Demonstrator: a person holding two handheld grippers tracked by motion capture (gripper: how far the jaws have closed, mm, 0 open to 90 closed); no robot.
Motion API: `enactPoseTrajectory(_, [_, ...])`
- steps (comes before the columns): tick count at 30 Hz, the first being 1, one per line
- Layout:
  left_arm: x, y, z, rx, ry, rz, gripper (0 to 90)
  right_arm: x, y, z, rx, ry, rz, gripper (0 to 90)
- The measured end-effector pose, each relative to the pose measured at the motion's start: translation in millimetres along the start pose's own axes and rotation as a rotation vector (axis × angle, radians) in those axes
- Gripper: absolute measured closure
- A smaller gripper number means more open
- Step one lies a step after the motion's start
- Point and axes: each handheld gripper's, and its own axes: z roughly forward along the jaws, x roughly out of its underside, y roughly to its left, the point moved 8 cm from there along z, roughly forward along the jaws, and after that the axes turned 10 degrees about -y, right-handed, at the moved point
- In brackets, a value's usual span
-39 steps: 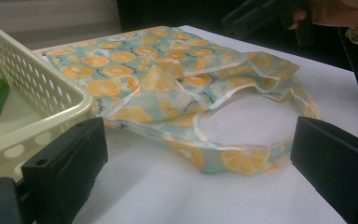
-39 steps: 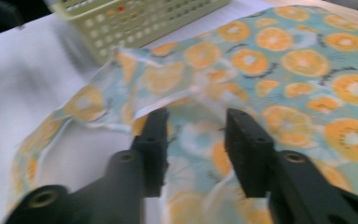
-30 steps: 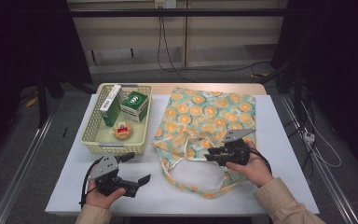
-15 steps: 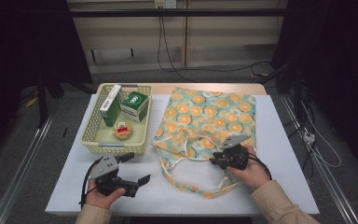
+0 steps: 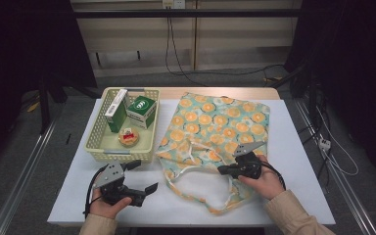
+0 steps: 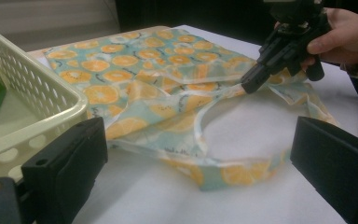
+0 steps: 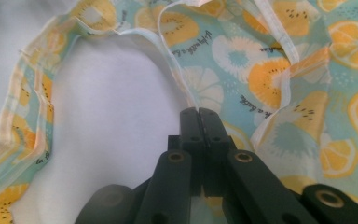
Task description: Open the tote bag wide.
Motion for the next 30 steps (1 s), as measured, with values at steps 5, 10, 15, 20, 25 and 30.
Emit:
enactPoseTrajectory(5, [-0.5, -0.5, 0.3, 0.001, 0.0, 0.002, 3.7, -9.7, -3.5, -0.5, -0.006, -0.039, 0.027, 88.3])
enactPoseTrajectory(10, [0.2, -0.1, 0.3, 0.002, 0.002, 0.003, 3.7, -17.7, -10.0, -2.7, -0.013, -0.075, 0.067, 90.0])
enactPoseTrajectory(15, [-0.7, 0.4, -0.4, -0.003, -0.002, 0.002, 3.7, -24.6, -11.1, -4.6, -0.007, -0.072, 0.043, 90.0])
enactPoseTrajectory(20, [-1.3, -0.1, -0.6, -0.002, -0.007, -0.003, 3.7, -42.1, -26.5, -14.9, 0.012, -0.137, 0.092, 90.0])
enactPoseTrajectory(25, [-0.2, -0.2, -0.8, -0.001, -0.001, -0.002, 3.7, -39.0, -30.5, -13.8, 0.017, -0.123, 0.107, 90.0])
enactPoseTrajectory(30, [-0.1, -1.1, 0.7, 0.005, -0.001, 0.003, 3.7, -38.1, -35.6, -9.8, 0.056, -0.123, 0.086, 90.0])
